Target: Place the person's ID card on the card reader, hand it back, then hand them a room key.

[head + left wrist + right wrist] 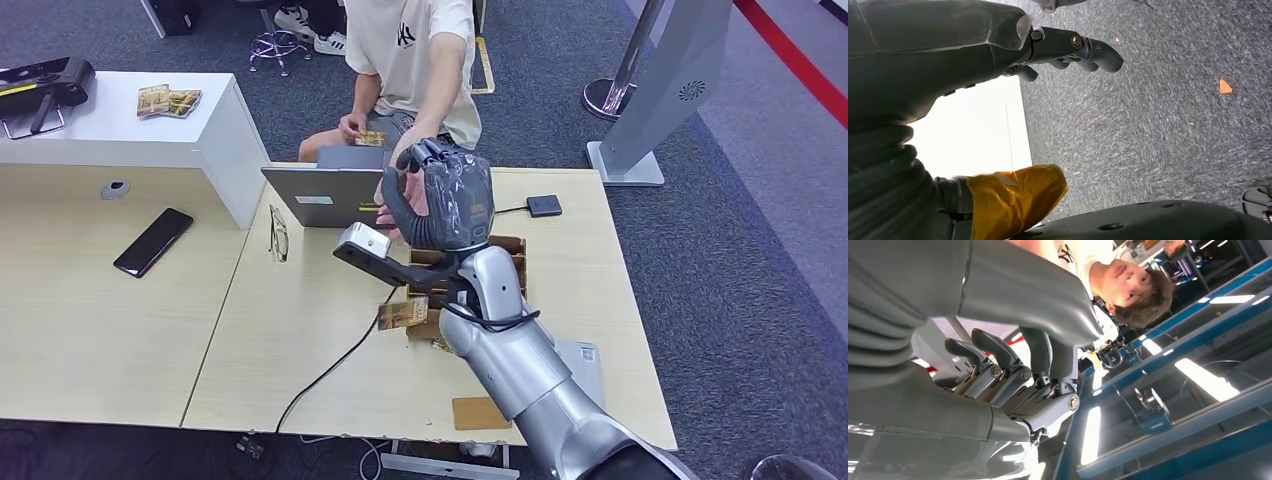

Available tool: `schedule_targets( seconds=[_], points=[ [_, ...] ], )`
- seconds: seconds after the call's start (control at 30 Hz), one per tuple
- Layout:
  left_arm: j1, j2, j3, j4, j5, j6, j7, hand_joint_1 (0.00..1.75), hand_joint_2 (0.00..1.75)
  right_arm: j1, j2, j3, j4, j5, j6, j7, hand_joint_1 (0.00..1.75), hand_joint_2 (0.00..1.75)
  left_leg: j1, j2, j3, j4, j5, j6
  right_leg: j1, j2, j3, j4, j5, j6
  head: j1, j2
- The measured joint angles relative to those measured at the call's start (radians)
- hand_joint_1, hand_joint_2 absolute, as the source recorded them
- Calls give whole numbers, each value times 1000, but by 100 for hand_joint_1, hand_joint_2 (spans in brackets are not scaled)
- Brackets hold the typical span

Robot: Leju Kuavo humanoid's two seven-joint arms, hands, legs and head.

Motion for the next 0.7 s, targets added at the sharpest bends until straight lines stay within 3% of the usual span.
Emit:
schedule_targets(
  seconds=[0.27,0.6,0.7],
  points=[
    [-2,1,-15,0,-13,-6,-1,0,175,-78,17,18,106,49,0,25,175,0,0,0,0,0,0,0,0,0,0,0,0,0,0,0],
    [-2,1,-15,0,-13,-6,-1,0,175,-89,33,27,156,77,0,31,175,0,0,0,0,0,0,0,0,0,0,0,0,0,0,0],
    [-2,1,-15,0,-12,-6,-1,0,175,-89,35,27,163,80,0,29,164,0,0,0,0,0,0,0,0,0,0,0,0,0,0,0]
  ],
)
